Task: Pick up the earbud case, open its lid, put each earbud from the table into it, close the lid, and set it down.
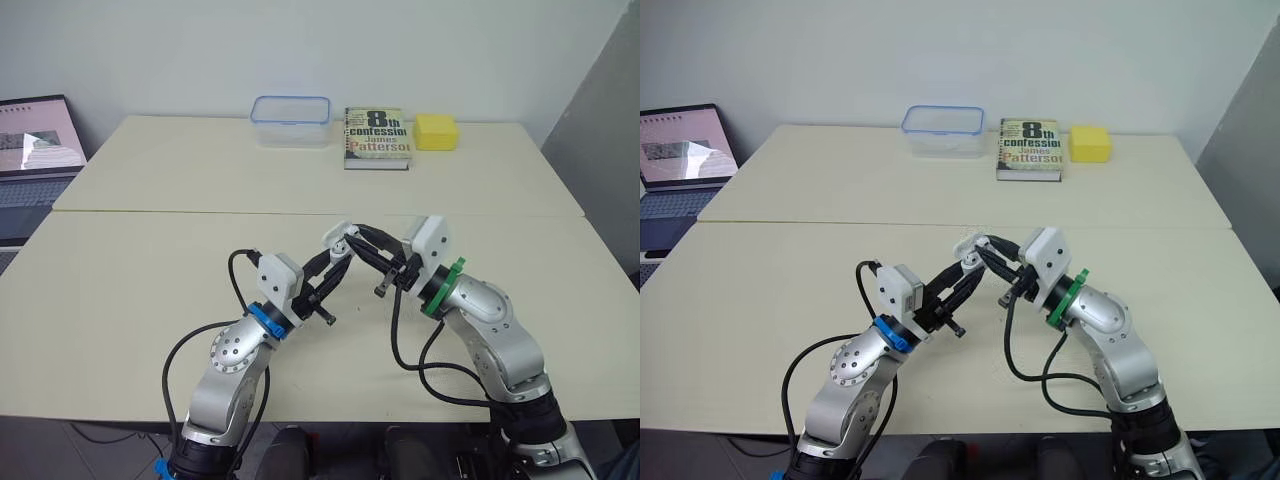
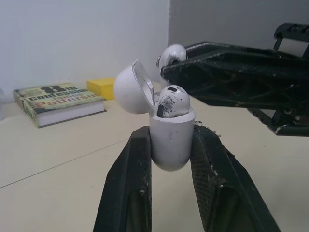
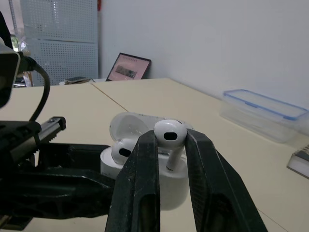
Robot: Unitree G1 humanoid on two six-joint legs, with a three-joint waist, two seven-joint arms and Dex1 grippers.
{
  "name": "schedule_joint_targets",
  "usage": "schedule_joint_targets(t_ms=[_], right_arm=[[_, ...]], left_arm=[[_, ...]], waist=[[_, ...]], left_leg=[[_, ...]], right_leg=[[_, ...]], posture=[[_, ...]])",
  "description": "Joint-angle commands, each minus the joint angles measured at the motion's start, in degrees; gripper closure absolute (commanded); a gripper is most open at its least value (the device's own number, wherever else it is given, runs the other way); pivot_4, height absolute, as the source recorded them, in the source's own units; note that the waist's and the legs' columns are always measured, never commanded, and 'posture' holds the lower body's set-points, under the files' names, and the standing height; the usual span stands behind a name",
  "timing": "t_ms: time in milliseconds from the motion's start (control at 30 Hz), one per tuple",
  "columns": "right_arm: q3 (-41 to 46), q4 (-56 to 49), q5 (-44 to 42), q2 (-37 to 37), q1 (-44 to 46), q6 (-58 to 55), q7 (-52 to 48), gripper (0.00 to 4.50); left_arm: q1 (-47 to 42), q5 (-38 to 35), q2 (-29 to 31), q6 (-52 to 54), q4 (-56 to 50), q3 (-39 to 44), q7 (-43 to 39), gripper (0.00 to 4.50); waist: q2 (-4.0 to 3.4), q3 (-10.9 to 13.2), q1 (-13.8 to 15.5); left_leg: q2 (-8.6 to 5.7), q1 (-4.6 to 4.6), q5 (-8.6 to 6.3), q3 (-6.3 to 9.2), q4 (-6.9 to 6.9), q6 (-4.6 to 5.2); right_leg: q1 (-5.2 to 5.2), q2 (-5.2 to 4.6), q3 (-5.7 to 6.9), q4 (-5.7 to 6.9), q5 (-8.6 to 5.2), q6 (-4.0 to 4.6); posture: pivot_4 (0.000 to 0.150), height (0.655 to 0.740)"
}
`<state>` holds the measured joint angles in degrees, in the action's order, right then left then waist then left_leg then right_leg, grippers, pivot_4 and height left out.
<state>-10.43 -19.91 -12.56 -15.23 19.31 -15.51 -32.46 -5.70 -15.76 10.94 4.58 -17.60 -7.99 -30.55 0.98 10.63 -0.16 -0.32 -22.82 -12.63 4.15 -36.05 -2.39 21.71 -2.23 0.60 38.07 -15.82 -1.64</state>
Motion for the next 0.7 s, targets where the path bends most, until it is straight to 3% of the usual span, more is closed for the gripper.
schedule_joint_targets(t_ms=[33,667,700], right_arm=[[0.05,-0.25,0.71,-0.18,0.15,2.22,0.03,4.11],[-1.54,-1.57,0.61,-3.2,-0.4,-0.18,-2.47,4.11],[-1.49,-1.62,0.55,-3.2,-0.29,-0.58,-2.31,3.76]], left_arm=[[-0.35,-1.07,-0.31,-0.57,-2.93,0.07,0.14,3.76],[-0.71,-1.05,-0.39,-0.15,-3.1,-0.23,-0.19,3.76],[-0.76,-1.04,-0.38,-0.2,-3.07,-0.25,-0.25,3.76]], waist=[[0.0,0.0,0.0],[0.0,0.0,0.01],[0.0,0.0,0.01]], left_leg=[[0.0,0.0,0.0,0.0,0.0,0.0],[0.01,-0.01,0.0,0.02,0.01,0.0],[0.0,-0.01,0.0,0.02,0.0,0.0]], right_leg=[[0.01,0.0,0.0,0.0,0.0,0.0],[0.01,0.01,0.01,0.0,-0.01,-0.02],[0.01,0.01,0.01,0.0,-0.02,-0.03]], posture=[[0.15,0.74],[0.15,0.74],[0.15,0.74]])
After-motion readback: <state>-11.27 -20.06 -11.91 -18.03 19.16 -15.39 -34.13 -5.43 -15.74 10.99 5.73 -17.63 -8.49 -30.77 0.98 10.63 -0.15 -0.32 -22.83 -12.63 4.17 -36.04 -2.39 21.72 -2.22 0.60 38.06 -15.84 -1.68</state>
